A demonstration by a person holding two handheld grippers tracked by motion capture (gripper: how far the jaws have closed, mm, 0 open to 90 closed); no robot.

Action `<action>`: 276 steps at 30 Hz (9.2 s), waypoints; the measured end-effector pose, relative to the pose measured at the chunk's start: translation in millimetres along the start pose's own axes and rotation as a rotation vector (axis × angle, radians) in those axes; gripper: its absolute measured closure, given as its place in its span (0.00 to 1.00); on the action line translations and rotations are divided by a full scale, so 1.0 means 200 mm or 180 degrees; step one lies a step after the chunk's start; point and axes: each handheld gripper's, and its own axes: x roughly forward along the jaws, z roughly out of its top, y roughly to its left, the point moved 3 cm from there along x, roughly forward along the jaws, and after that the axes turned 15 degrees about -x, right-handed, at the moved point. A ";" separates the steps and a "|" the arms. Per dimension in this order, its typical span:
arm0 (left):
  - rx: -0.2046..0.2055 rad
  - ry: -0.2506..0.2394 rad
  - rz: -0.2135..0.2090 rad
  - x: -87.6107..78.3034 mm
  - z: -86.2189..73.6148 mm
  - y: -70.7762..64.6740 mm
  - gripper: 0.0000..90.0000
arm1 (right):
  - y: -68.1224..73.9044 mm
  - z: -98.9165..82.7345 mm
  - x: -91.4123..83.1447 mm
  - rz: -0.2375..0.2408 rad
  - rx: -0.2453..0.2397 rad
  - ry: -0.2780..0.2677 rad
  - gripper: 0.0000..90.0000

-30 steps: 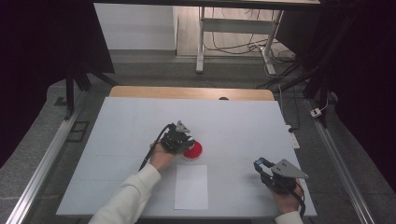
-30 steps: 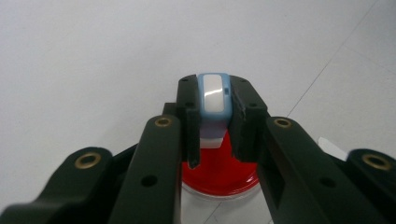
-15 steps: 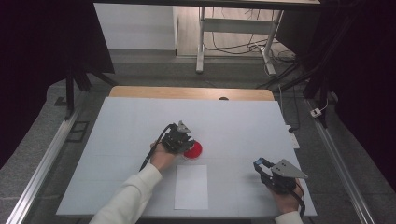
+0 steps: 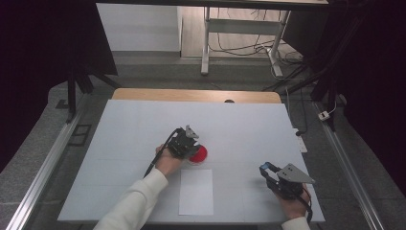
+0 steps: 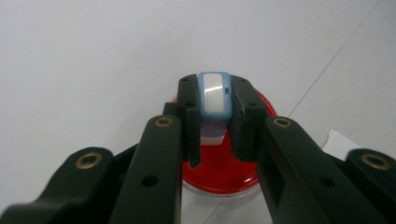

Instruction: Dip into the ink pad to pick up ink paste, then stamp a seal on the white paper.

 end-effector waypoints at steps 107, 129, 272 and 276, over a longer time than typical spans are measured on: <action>-0.0035 0.0067 0.0056 -0.04 -0.01 0.03 0.84 | 0.00 0.00 0.00 -0.0001 0.0003 -0.0009 0.73; -0.0140 -0.0288 -0.0162 -0.17 0.01 0.04 0.84 | -0.01 0.00 0.00 -0.0012 0.0010 -0.0006 0.73; 0.0409 0.0033 -0.0785 -0.26 -0.36 -0.23 0.84 | 0.00 0.00 0.02 0.0003 -0.0020 0.0022 0.73; 0.0433 0.0047 -0.0763 -0.25 -0.37 -0.23 0.84 | 0.00 0.00 0.02 0.0007 -0.0012 0.0012 0.72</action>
